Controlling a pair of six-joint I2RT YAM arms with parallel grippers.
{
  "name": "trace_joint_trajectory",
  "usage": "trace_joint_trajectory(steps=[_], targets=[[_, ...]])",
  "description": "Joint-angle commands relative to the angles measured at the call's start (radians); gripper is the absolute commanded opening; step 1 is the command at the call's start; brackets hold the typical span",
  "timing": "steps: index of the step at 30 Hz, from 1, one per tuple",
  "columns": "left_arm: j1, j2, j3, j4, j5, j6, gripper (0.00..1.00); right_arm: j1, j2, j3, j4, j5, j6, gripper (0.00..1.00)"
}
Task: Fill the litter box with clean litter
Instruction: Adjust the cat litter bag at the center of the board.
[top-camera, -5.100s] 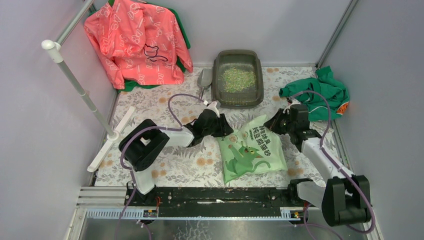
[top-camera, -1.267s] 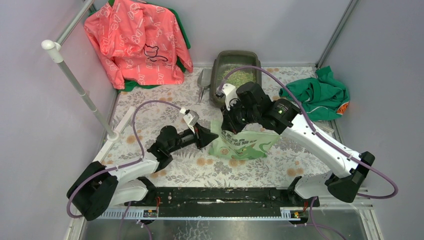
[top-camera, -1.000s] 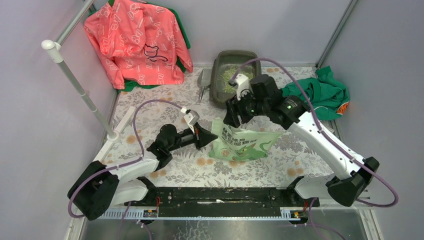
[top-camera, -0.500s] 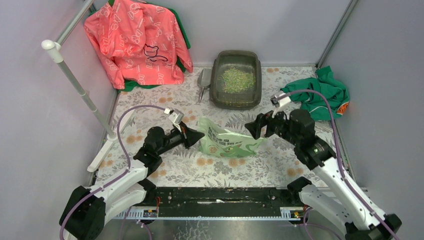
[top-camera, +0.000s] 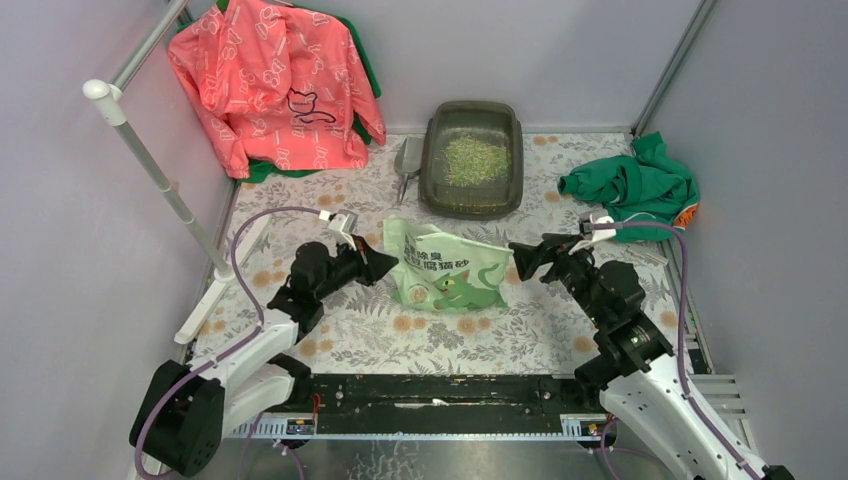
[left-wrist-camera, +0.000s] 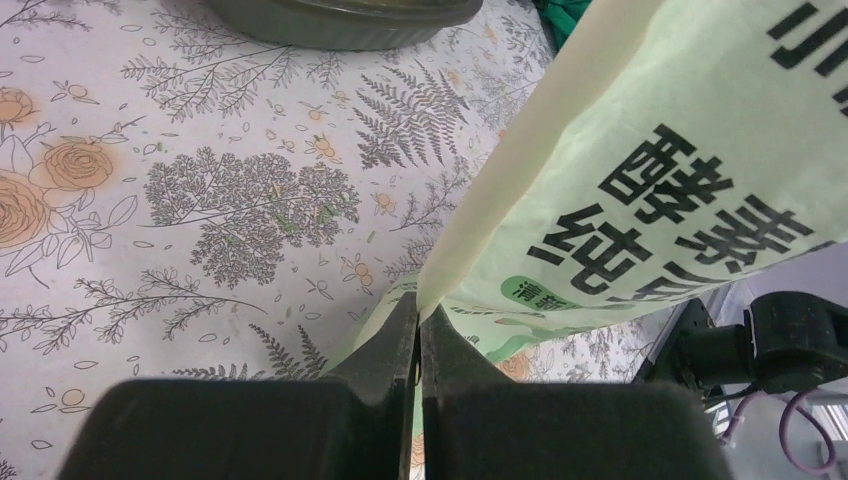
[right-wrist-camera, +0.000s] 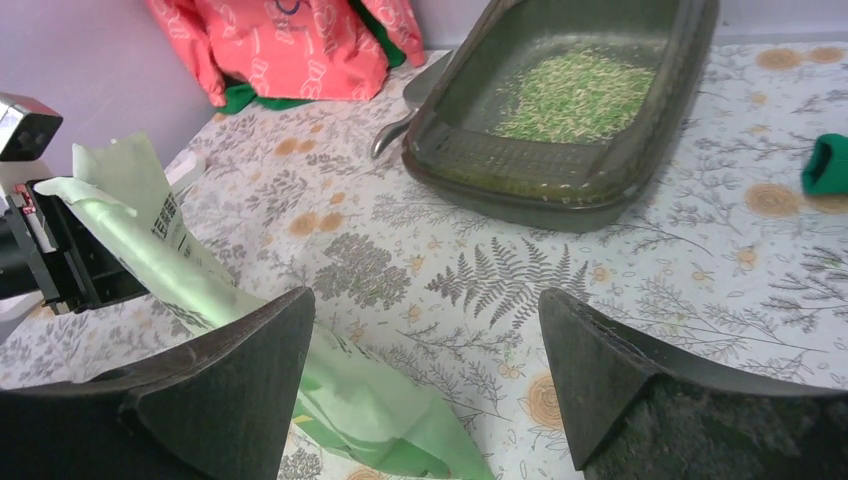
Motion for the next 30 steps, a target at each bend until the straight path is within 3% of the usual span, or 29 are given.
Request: trace_joint_trajectory(steps=[1,14,17,22,27,30], targets=[[0.032,0.032,0.032,-0.02,-0.027,-0.027,0.03,-0.004,-0.051,-0.015,0.039,0.096,0.021,0.91],[0.033,0.049,0.053,-0.028,-0.018,-0.032,0.04,-0.004,0.089,-0.09,0.223,-0.272,0.064,0.89],[0.035,0.065,0.069,-0.043,-0.023,-0.028,0.04,-0.004,0.085,-0.09,0.205,-0.243,0.066,0.88],[0.041,0.078,0.086,-0.079,-0.055,-0.028,0.03,-0.006,0.06,-0.055,0.013,0.019,0.104,0.89],[0.062,0.082,0.096,-0.098,-0.066,-0.036,0.03,-0.005,0.049,-0.058,-0.074,0.045,0.169,0.89],[0.066,0.079,0.096,-0.088,-0.049,-0.041,0.03,-0.006,0.032,-0.094,-0.052,-0.014,0.187,0.89]])
